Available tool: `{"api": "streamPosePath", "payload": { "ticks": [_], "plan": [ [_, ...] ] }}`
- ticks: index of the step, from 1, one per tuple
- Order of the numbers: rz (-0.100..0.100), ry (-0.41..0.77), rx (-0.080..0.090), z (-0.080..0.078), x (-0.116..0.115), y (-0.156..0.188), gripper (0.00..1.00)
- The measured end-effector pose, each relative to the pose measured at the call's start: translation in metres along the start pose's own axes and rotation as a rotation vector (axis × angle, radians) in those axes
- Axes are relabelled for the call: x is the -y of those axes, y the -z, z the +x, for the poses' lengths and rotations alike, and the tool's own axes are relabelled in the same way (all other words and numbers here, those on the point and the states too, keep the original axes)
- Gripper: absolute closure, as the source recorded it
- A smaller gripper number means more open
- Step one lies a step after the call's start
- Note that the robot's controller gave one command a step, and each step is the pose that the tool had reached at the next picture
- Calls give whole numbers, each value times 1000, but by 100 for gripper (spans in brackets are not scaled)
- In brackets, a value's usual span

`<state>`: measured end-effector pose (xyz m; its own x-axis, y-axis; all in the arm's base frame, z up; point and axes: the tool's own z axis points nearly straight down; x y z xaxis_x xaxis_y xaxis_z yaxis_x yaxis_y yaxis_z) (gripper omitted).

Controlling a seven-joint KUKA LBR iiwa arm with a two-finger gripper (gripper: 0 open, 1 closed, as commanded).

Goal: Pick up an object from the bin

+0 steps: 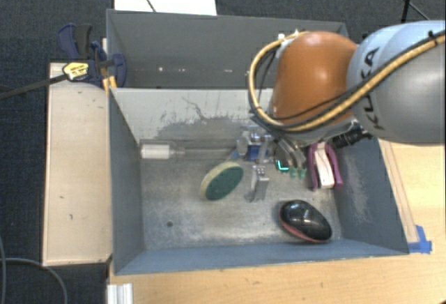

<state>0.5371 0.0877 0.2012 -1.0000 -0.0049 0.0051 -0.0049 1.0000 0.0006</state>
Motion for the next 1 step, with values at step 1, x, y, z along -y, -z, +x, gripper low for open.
{"api": "streamPosePath", "payload": {
  "ticks": [1],
  "plan": [
    [1,243,3,-19,-4,-76,0]
  ]
}}
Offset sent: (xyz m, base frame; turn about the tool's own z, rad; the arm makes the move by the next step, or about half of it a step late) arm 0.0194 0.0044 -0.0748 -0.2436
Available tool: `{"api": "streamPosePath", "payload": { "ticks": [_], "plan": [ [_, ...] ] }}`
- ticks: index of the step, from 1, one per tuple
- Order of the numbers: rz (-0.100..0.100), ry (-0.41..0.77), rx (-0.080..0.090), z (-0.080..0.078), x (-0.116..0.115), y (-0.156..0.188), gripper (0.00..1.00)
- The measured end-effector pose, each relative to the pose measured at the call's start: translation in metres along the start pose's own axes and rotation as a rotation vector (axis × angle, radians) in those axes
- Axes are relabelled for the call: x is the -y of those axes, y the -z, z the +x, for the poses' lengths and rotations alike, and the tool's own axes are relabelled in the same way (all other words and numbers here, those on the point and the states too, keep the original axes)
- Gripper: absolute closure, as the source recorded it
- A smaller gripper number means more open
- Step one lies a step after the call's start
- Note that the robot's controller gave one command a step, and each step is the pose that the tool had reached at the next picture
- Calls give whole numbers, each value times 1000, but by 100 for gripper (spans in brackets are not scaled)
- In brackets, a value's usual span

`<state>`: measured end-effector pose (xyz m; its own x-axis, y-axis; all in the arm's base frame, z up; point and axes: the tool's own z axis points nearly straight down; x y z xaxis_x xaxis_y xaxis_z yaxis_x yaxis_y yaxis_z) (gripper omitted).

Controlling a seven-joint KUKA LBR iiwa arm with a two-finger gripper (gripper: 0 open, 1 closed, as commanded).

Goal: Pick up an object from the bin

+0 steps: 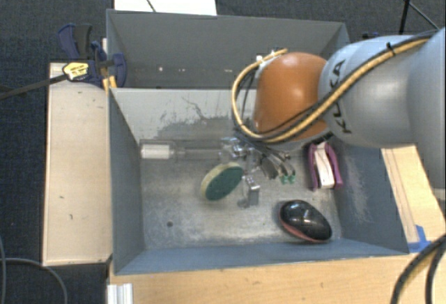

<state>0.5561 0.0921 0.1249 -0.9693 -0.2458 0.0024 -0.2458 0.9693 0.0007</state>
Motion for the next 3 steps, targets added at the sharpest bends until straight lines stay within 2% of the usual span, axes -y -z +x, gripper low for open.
{"api": "streamPosePath", "payload": {
  "ticks": [1,2,3],
  "plan": [
    [-2,7,32,-8,2,-49,0],
    [1,1,41,-11,3,-44,100],
    [1,-18,14,-9,-24,110,100]
  ]
}}
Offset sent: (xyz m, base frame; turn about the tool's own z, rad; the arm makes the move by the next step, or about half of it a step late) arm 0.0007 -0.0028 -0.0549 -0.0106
